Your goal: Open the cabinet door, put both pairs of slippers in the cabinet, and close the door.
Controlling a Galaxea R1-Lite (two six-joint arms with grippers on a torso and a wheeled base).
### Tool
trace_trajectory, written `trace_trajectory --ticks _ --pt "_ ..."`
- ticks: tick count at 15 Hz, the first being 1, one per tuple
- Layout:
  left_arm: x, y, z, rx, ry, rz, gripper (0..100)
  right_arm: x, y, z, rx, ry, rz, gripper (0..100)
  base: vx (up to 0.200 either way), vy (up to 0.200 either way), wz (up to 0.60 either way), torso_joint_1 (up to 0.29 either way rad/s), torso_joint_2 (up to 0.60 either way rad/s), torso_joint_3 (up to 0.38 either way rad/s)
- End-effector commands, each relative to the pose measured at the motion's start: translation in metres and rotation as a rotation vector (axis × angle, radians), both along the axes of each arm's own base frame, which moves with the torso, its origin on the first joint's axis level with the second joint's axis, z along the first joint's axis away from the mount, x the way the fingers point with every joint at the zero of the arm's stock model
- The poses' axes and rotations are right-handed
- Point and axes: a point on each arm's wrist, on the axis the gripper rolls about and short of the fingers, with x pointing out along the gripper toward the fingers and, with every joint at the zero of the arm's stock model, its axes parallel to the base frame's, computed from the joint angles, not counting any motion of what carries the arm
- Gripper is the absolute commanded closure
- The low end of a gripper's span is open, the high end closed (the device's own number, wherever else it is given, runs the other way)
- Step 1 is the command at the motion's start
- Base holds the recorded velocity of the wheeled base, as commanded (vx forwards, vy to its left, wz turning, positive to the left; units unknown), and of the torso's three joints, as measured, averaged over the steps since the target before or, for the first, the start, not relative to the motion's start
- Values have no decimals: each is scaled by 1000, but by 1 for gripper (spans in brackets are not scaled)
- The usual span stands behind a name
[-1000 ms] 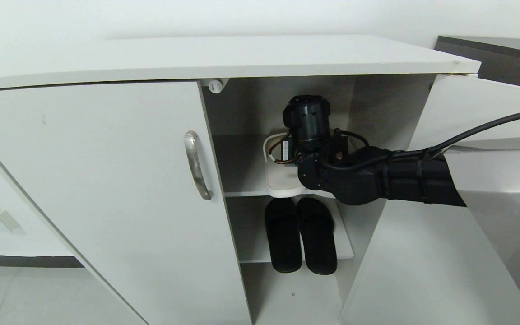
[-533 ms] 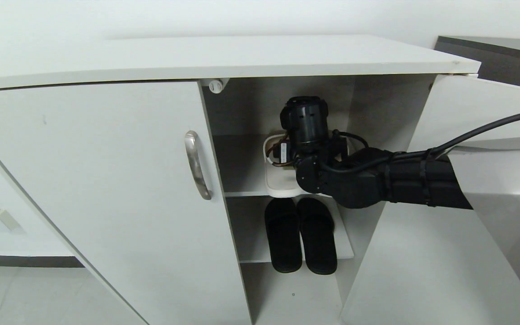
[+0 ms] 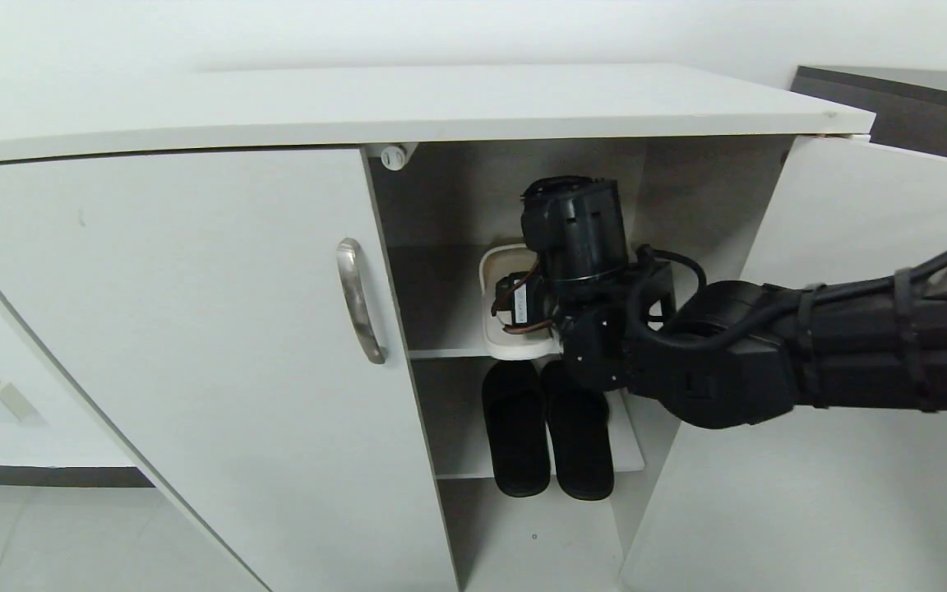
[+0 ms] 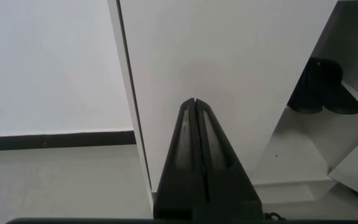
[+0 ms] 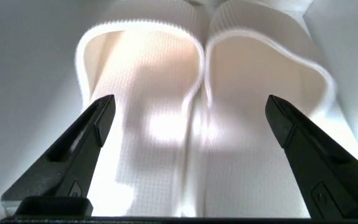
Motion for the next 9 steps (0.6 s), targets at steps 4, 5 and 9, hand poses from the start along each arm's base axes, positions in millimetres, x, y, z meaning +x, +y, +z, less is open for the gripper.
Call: trace_trajectory --ticks 4,5,9 --pt "0 0 0 0 1 1 100 -73 -41 16 36 -27 93 0 0 0 0 0 0 0" --pt "0 0 0 2 1 -1 100 -84 -49 13 45 -32 112 0 0 0 0 0 0 0" --pt "0 0 0 2 1 -3 100 -110 -68 -10 71 -34 219 0 0 0 0 0 0 0"
